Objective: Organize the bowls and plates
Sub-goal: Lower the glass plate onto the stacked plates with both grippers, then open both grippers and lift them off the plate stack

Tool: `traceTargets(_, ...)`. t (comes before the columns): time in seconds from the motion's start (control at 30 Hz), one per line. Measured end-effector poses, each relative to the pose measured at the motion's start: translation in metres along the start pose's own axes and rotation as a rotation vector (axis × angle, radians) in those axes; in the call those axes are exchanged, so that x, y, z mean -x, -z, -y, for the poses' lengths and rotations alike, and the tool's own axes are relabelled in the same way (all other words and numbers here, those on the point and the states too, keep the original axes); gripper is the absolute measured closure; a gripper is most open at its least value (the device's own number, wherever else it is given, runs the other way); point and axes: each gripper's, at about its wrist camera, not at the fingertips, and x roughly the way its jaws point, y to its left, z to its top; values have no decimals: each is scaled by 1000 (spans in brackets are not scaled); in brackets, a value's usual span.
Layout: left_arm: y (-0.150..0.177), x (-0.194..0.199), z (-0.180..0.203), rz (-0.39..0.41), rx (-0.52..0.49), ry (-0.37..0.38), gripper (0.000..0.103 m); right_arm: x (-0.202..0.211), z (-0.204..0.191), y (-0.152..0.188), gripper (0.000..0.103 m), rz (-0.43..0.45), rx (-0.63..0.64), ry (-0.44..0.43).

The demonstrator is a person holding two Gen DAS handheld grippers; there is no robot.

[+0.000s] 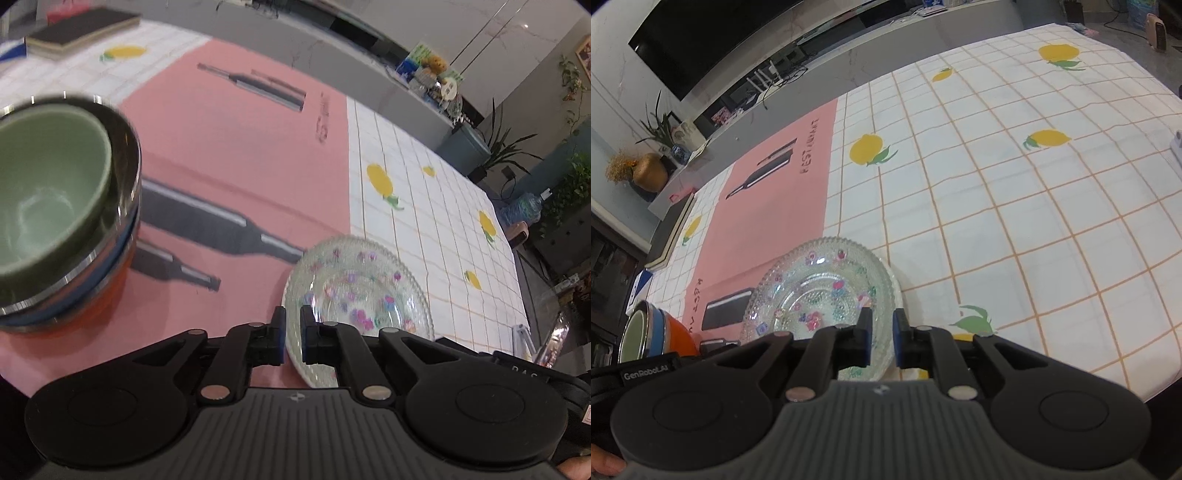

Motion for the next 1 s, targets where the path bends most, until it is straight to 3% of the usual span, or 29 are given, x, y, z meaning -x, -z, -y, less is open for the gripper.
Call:
traceTargets(0.57, 3, -9, 2, 11, -46, -13, 97, -6, 1, 0, 100, -3, -16, 0)
traceTargets(0.73, 2, 9, 11, 56, -115, 0, 96, 5, -7, -1, 93, 29, 32, 16)
traceTargets(0.83, -5, 20, 20, 49, -148, 32, 95, 15, -19, -3, 74, 61, 89, 28)
traceTargets(0.93, -10, 30, 31, 45, -203, 33, 87, 25, -33, -4, 71, 99, 147, 23)
traceTargets(1.0, -13, 38, 38, 56, -248, 18, 84, 30, -42, -6, 62, 111, 168, 3)
